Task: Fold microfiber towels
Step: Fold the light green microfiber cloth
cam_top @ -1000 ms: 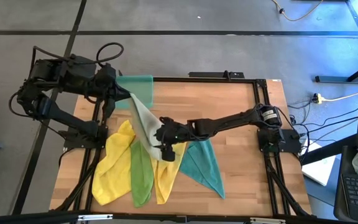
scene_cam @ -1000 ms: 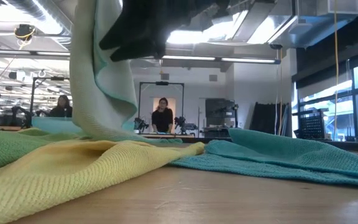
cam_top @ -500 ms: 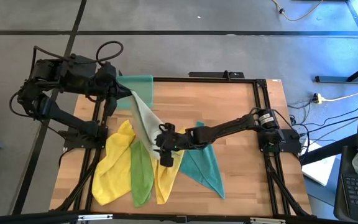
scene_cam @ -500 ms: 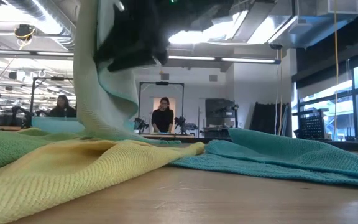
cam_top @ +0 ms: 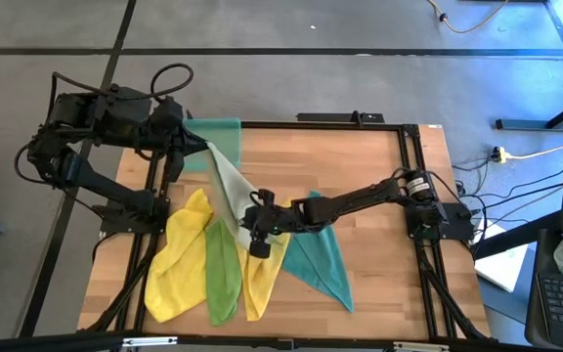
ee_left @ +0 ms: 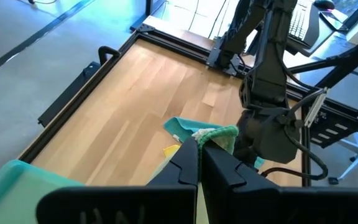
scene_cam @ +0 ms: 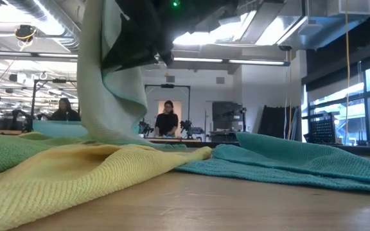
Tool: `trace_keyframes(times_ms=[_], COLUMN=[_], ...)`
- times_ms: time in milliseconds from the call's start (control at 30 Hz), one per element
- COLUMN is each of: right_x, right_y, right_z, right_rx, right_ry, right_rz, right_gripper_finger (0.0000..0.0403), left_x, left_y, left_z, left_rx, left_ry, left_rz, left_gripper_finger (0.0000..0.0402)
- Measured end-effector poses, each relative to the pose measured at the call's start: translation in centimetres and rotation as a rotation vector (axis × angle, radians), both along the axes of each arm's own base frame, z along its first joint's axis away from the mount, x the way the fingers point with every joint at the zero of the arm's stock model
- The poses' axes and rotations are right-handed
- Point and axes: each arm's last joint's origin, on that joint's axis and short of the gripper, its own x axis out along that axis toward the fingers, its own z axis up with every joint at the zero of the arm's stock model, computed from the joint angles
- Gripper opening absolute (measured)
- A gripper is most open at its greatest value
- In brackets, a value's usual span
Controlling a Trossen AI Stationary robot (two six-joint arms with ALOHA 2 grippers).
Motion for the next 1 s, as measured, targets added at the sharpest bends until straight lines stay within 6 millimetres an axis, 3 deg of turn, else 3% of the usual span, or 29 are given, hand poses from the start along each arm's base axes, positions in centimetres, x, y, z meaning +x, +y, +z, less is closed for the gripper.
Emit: trace_keyframes(times_ms=[100,233,467,767,900,1000], right_x=[-0.7,-2.5,-7.4,-17.6,-21.0,-22.6], right_y=[-1.3,-3.2,-6.3,-9.4,-10.4,-11.1], right_z=[0.9,2.5,9.7,18.8,21.3,22.2], right_rx=[-0.005,-0.038,-0.168,-0.397,-0.411,-0.476], right_ry=[0.048,0.164,0.172,0.122,0.053,0.071], right_rz=[-0.021,-0.053,-0.106,-0.418,-0.474,-0.511], right_gripper_finger=[0.0016,0.0010,0.0006,0.0004,0.0004,0.0004], left_x=[-0.1,-0.1,0.9,5.0,7.2,9.3], left_y=[0.1,0.3,0.7,1.0,1.4,2.1], left_z=[-0.1,0.0,0.2,-0.6,-1.0,-1.8], left_rx=[0.032,0.092,0.215,0.288,0.363,0.439], left_ry=[0.012,0.018,0.011,0.052,0.067,0.131], left_rz=[0.026,0.057,0.141,0.161,0.222,0.249], left_gripper_finger=[0.0000,0.0000,0.0000,0.0000,0.0000,0.0000])
